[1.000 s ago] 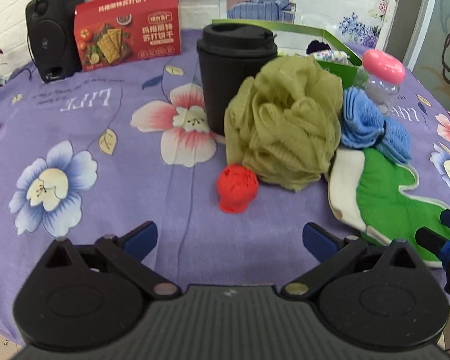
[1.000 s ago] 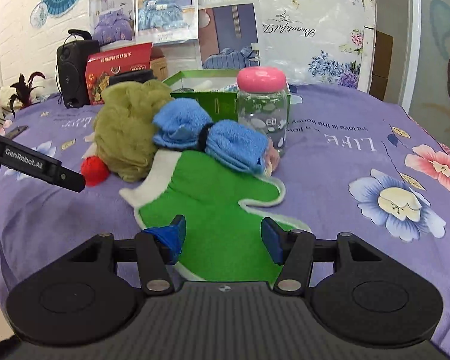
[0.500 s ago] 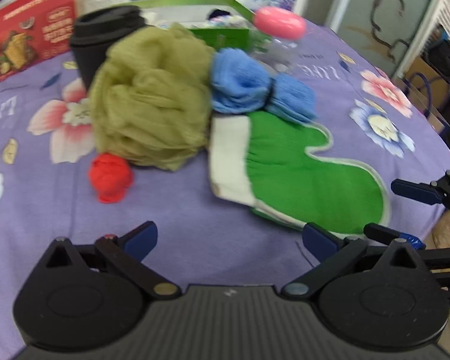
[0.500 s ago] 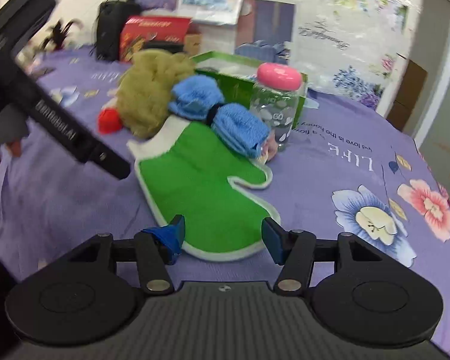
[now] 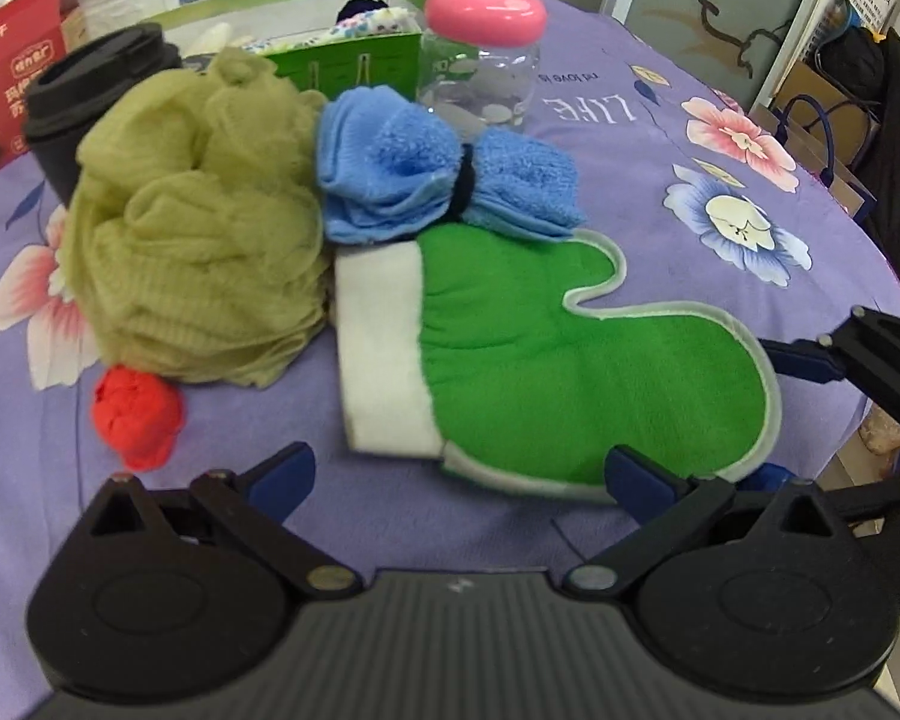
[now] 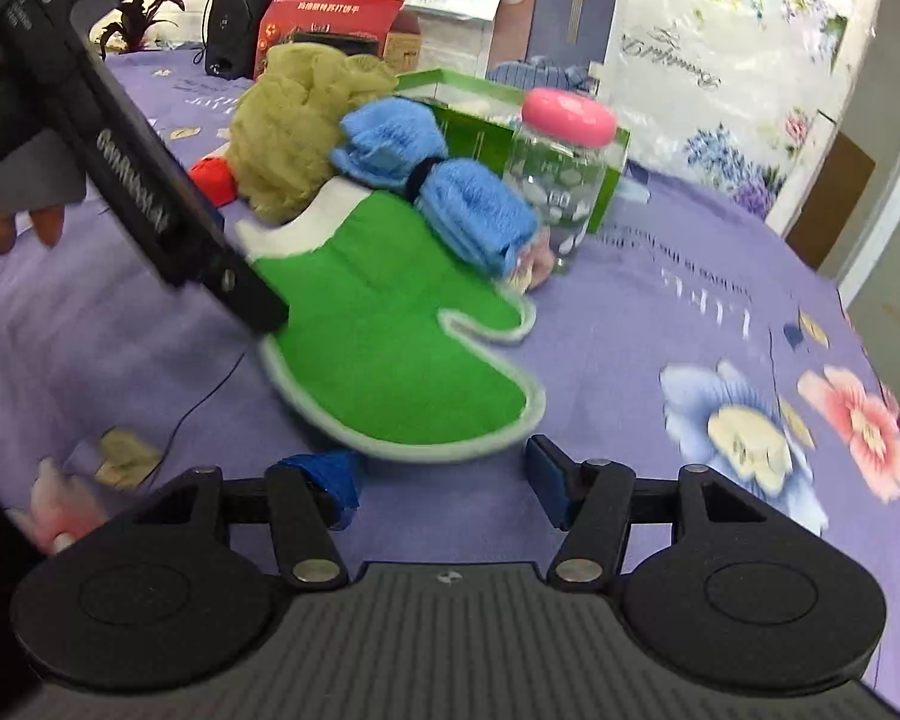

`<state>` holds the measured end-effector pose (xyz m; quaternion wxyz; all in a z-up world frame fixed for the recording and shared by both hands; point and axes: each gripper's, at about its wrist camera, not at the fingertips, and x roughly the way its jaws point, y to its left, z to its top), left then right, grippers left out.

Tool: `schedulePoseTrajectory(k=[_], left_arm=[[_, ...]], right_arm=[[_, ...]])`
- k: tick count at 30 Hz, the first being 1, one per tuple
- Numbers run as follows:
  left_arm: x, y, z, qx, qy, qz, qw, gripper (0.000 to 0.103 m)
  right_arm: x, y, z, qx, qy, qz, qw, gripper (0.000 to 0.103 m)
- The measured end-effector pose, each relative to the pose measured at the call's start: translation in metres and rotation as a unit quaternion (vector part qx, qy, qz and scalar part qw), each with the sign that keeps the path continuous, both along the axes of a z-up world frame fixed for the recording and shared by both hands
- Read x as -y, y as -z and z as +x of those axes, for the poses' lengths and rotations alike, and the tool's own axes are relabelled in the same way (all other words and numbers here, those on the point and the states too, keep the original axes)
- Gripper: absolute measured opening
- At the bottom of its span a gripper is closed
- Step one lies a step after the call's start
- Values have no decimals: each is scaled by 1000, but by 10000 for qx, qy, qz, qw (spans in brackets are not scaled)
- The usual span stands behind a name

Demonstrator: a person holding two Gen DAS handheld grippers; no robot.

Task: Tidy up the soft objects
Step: 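Lower the right gripper onto the green mitt's white cuff and close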

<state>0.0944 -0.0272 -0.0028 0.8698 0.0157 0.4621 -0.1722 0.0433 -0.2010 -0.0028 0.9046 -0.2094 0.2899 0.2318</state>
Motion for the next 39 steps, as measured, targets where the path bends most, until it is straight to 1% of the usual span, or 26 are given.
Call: schedulePoseTrajectory(k=[3,4,6,8,10,13,16,20,22,26,27,28,29,30,31,32,34,37,39], left_arm=[[5,0,9,-60,143,-239,9996,103],[6,0,12,-57,141,-258,9996,103],[9,-1,18,-30,129,-199,9997,103],[8,-1,24,-58,117,-224,9997,103],[8,0,27,-89,109,-170,9998,103],[6,7,30,-103,33,88,9999,103],[4,9,35,-178,-25,10,9998,103],[8,7,36,-132,76,20,9999,103],[9,7,35,-113,116,87,9998,103],[8,8,36,-119,56,108,9999,102],[8,8,36,-125,44,82,9999,98],[7,7,36,-156,58,52,9998,95],[7,7,37,-195,51,45,9998,87],[7,5,36,-192,10,124,9997,71],[7,3,36,-181,30,198,9996,65],[7,0,37,-186,60,220,9996,60],[6,-5,38,-250,124,170,9995,55],[11,-12,33,-139,240,249,9993,53],[13,-16,26,-114,342,149,9992,51]], right_arm=[[-4,-1,14,123,-110,-6,9999,44],[-6,-1,18,156,-150,-21,9998,44],[-9,0,25,249,-263,-108,9993,45],[-12,1,30,366,-417,-219,9982,45],[-16,3,31,550,-522,-464,9960,45],[-17,5,28,927,-597,-845,9903,45],[-22,8,21,1086,-966,-1072,9836,45],[-31,13,12,1405,-1389,-1444,9696,45],[-29,12,14,1337,-1441,-1334,9714,45],[-19,3,26,855,-1398,-755,9836,40],[-18,2,27,795,-1385,-677,9848,38],[-16,1,29,705,-1340,-609,9866,34],[-15,0,31,590,-1337,-512,9879,20],[-14,-2,31,454,-1376,-424,9885,15],[-15,-3,31,294,-1425,-382,9886,7],[-16,-5,33,111,-1489,-367,9881,3],[-20,-10,36,-176,-1594,-333,9865,2],[-21,-20,39,-617,-1593,-120,9852,1],[-19,-27,42,-926,-1571,125,9832,1]])
